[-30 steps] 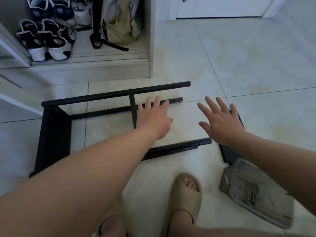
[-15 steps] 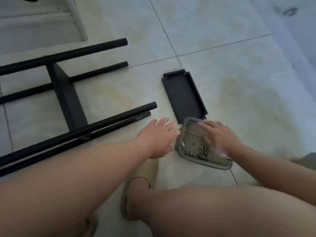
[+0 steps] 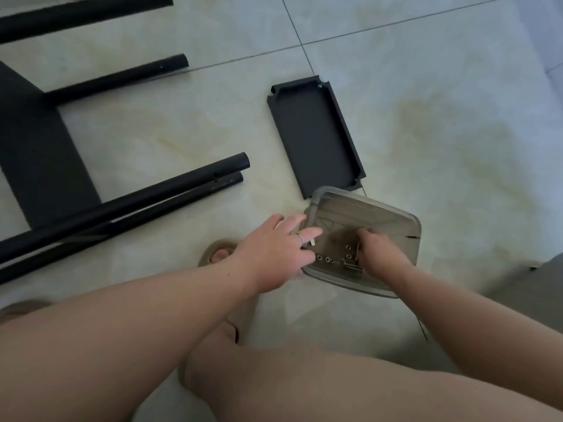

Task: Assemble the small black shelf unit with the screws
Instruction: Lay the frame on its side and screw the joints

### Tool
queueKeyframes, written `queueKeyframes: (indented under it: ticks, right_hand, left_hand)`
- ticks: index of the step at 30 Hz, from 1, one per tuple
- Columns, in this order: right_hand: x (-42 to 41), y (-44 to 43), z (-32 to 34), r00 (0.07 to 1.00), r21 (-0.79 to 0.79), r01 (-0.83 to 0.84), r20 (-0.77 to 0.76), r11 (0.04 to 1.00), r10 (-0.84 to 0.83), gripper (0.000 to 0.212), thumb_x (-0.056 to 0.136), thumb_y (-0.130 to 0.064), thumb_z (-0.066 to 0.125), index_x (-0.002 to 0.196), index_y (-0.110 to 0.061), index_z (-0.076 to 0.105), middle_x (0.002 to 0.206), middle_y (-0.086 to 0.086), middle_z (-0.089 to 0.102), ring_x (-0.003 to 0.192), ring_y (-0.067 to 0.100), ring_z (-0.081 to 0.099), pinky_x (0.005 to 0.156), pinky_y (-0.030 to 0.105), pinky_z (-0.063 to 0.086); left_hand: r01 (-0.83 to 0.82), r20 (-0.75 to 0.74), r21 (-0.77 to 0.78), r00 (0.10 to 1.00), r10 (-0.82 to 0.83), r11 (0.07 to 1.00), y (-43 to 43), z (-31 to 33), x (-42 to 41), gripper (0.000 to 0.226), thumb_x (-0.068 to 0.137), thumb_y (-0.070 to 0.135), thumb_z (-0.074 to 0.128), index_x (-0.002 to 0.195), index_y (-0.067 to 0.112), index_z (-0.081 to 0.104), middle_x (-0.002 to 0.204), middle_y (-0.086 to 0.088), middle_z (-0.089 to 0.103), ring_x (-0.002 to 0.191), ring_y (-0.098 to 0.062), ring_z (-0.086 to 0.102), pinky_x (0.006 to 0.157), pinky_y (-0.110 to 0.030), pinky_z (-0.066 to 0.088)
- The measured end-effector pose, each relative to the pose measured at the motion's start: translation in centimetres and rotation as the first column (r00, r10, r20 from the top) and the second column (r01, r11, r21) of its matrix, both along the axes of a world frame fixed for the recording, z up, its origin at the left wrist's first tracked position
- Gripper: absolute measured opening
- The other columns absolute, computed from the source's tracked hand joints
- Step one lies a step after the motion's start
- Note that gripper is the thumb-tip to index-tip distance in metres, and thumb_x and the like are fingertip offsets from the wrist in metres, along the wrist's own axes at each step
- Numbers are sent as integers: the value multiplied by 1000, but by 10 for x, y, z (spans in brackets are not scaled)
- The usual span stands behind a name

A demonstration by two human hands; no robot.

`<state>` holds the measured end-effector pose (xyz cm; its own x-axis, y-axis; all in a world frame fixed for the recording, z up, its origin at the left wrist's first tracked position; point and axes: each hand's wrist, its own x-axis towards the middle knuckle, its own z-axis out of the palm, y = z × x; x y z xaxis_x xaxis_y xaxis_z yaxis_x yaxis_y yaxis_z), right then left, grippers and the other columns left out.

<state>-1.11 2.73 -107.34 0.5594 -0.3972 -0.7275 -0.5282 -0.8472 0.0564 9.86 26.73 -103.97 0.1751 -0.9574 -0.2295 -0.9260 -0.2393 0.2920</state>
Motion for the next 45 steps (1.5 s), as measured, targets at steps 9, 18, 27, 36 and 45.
queueKeyframes:
  ticks: [9,18,27,36,45]
  right_hand:
    - [-8,11,-13,968,-62,-223,-130,973,213,36,96,-1,44,129,-13,53,135,13,50,111,39,62,91,44,51]
    - [-10,8,-5,912,-26,-384,-164,923,375,25,98,-14,54,119,-21,67,129,8,49,103,34,63,78,39,49]
    - [4,8,-2,927,94,-268,-246,959,283,21,92,-31,64,110,-24,72,125,1,59,123,28,54,91,37,47]
    - [5,24,-8,950,186,-152,-244,971,195,24,95,-15,59,116,-12,70,118,11,69,110,30,64,84,30,48]
    - [11,15,12,993,187,119,-34,975,-115,6,84,-18,68,82,-16,62,86,5,67,81,25,61,64,29,44]
  left_hand:
    - [20,50,-6,999,-20,1000,0,5,4,11,98,29,55,106,25,62,151,0,41,143,-36,28,103,-47,34]
    - [20,70,19,997,-21,1000,-1,9,3,15,100,32,53,109,24,61,151,0,40,142,-35,27,102,-46,34]
    - [32,75,25,997,-34,999,0,10,3,15,101,27,48,111,23,59,150,1,41,139,-35,31,101,-45,34]
    - [42,87,13,995,-43,999,-1,11,1,19,101,20,44,111,22,60,147,-1,44,135,-35,35,98,-45,36]
    - [-4,114,72,993,-4,997,-9,10,-2,18,101,24,48,115,24,60,152,-4,36,137,-33,30,97,-44,36]
